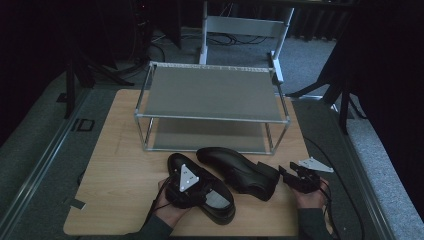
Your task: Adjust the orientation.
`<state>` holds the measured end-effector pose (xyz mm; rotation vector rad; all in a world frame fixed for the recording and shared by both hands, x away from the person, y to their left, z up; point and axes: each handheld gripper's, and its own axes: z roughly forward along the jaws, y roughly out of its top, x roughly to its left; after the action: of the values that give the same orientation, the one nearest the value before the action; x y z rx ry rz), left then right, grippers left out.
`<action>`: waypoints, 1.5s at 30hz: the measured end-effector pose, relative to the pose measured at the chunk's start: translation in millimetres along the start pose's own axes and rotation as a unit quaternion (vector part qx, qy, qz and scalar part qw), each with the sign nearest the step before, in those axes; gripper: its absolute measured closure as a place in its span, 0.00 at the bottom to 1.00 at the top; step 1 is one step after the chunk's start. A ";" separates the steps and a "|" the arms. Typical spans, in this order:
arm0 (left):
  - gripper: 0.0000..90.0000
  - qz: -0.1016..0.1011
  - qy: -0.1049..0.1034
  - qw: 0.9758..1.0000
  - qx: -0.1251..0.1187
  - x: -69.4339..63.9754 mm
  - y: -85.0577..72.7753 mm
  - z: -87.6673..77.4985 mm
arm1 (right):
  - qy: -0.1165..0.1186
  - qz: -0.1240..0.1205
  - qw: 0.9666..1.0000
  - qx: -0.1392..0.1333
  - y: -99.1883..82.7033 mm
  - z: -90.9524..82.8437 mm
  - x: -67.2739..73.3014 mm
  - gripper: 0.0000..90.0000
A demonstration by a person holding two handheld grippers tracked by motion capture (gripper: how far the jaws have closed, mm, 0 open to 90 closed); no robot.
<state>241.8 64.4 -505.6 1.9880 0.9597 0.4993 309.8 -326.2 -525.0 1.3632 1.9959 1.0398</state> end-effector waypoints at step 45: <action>0.26 -0.081 -0.009 0.997 -0.013 35.3 -19.7 -39.7 | 0.086 -0.200 0.976 -0.018 13.7 -18.1 86.0 0.26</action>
<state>229.7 119.5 -500.1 1.8702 1.0872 0.4021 271.8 -249.0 -502.2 0.8238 2.2420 1.0212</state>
